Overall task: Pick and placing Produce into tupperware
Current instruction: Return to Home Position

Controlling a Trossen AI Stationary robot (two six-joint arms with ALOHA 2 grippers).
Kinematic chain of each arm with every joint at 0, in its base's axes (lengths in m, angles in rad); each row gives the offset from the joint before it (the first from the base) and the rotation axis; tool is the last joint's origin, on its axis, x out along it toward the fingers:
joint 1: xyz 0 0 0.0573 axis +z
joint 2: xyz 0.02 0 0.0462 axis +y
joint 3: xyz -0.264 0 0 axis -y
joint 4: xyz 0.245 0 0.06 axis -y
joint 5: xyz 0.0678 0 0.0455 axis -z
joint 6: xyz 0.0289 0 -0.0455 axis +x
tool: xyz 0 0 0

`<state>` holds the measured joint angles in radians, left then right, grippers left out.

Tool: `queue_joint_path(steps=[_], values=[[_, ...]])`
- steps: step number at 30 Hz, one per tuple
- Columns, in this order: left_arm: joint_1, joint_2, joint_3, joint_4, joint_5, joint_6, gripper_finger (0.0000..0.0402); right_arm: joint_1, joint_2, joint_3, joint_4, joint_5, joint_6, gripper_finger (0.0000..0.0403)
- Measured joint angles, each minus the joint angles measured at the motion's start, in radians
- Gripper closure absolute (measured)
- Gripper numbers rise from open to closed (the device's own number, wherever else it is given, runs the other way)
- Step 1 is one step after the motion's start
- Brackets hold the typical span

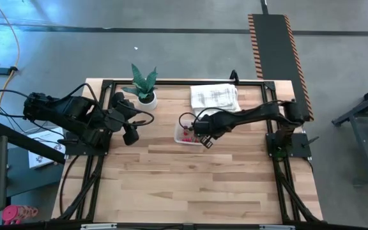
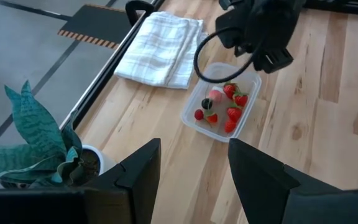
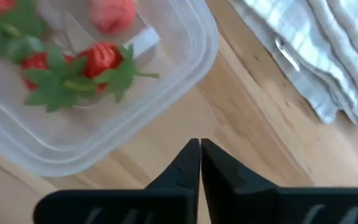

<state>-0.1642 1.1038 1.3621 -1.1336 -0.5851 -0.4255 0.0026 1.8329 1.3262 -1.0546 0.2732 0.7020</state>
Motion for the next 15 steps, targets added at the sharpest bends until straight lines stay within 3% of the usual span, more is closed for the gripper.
queue_joint_path(steps=[15], values=[[0.0,0.0,0.0,0.0,0.002,0.004,0.0222,-0.062,0.057,0.0,0.114,-0.038,-0.115,0.0402]])
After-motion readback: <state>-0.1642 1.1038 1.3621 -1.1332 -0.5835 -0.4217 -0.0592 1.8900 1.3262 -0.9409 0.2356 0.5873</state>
